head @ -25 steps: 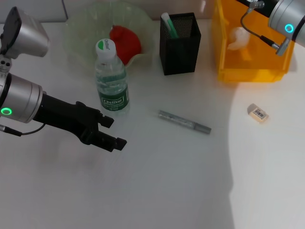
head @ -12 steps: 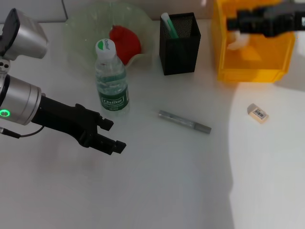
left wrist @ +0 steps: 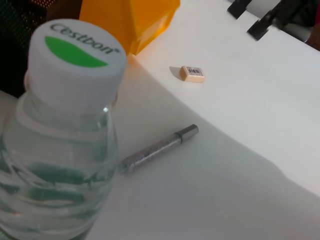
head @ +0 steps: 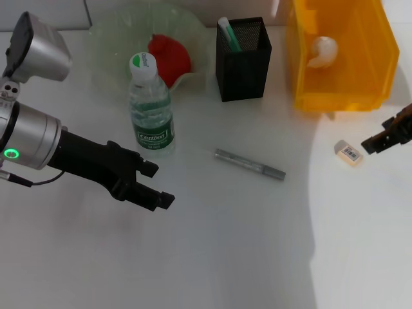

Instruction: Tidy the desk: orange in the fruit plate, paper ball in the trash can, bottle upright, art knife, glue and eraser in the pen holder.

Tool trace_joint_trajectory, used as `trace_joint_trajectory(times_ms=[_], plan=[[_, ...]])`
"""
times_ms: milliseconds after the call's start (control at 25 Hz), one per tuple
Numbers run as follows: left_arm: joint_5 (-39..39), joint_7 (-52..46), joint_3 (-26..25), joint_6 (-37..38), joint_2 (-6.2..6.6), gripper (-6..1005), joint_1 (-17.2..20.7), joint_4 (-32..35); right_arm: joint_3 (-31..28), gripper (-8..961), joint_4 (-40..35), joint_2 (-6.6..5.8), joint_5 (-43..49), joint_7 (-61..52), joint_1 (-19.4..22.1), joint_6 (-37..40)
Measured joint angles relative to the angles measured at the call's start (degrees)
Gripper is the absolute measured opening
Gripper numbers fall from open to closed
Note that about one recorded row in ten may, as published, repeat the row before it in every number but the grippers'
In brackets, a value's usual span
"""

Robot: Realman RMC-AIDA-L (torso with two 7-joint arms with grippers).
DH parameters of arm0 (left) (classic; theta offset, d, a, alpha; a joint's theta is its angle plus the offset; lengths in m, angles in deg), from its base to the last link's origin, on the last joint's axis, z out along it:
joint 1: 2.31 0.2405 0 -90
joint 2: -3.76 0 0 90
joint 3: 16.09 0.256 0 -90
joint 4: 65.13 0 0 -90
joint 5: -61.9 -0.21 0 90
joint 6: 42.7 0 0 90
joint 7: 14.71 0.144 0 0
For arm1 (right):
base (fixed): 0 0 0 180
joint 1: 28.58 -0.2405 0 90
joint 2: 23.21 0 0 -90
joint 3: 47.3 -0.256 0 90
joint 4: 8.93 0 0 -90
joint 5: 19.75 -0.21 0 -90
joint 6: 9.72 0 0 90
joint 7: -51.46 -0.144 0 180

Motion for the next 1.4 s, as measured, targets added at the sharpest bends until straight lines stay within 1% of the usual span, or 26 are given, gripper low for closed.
trace_joint_trajectory(times_ms=[120, 160, 200, 400, 600, 840, 920, 1160, 1240, 1320, 1360, 1400], plan=[[0.01, 0.22, 0.08, -0.08, -0.05, 841, 0.0, -0.1, 3.9, 610, 5.91, -0.02, 0.76, -0.3, 0.17, -5.29], [0.02, 0.25, 0.08, -0.11, -0.05, 841, 0.0, -0.15, 5.35, 609, 9.08, 0.01, 1.39, -0.62, -0.07, -8.6], [0.02, 0.25, 0.08, -0.11, -0.05, 840, 0.0, -0.15, 5.35, 609, 9.08, 0.01, 1.39, -0.62, -0.07, -8.6], [0.03, 0.27, 0.08, -0.18, -0.05, 840, 0.0, -0.2, 8.7, 607, 15.28, 0.05, 2.95, -1.9, -1.27, -15.6], [0.03, 0.17, 0.01, -0.24, -0.04, 840, 0.27, -0.23, 9.62, 587, 19.94, 0.08, 3.18, -1.98, -2.51, -19.95], [0.02, -0.05, 0.04, -0.29, -0.09, 840, 0.26, -0.29, 9.67, 458, 24.17, 0.1, 3.13, -1.65, -3.8, -23.51], [0.03, -0.12, 0.06, -0.3, -0.1, 840, 0.12, -0.37, 9.7, 446, 25.96, 0.1, 3.11, -1.46, -4.59, -24.39], [0.03, -0.2, 0.07, -0.71, -0.13, 840, -0.36, -0.83, 9.73, 410, 26.95, 0.1, 3.05, -1.34, -4.92, -25.44], [0.02, -0.2, 0.07, -0.85, -0.14, 840, -0.44, -0.97, 9.72, 343, 25.8, 0.12, 2.94, -1.3, -4.62, -25.13], [0.03, -0.2, 0.07, -0.93, -0.14, 840, -0.45, -1.0, 9.42, 276, 22.85, 0.17, 2.25, -1.29, -3.78, -23.72], [0.02, -0.21, 0.08, -0.97, -0.14, 840, -0.45, -1.01, 9.11, 242, 18.37, 0.16, -0.02, -1.28, -2.51, -21.7], [0.02, -0.21, 0.08, -0.99, -0.14, 840, -0.45, -1.01, 9.11, 243, 18.37, 0.16, -0.02, -1.28, -2.51, -21.7]])
